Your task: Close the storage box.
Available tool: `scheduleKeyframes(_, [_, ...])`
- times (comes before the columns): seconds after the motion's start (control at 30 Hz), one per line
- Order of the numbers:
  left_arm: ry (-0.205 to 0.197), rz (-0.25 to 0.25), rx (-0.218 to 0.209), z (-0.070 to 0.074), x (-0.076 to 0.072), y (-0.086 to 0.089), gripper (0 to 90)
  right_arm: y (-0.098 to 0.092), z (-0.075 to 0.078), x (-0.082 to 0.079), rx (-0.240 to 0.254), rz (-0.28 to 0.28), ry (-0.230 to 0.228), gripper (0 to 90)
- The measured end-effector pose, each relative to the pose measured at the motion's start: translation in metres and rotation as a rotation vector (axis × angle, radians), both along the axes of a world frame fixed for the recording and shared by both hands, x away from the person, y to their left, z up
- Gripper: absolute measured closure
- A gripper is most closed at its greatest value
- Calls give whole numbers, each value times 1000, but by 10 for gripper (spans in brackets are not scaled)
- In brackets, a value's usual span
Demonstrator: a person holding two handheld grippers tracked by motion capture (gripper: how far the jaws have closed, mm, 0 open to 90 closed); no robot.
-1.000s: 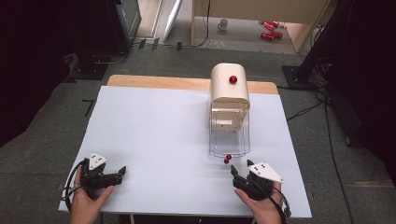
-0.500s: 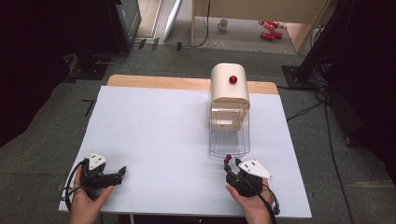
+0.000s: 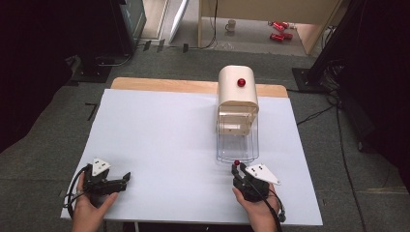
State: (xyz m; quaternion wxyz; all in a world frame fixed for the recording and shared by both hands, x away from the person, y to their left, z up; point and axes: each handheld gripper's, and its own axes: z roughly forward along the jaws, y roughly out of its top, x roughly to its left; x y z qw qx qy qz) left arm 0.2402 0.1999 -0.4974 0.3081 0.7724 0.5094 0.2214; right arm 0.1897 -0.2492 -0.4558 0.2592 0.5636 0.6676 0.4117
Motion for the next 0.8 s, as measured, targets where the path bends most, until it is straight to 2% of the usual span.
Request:
scheduleKeyframes(0.33, [0,0,0,0,0,0,68,-2,5,2,40,-16,-8,730])
scheduleKeyframes(0.53, [1,0,0,0,0,0,68,-1,6,2,30,-16,-2,748])
scheduleKeyframes(0.8, [0,0,0,0,0,0,68,-3,11,3,45,-6,8,750])
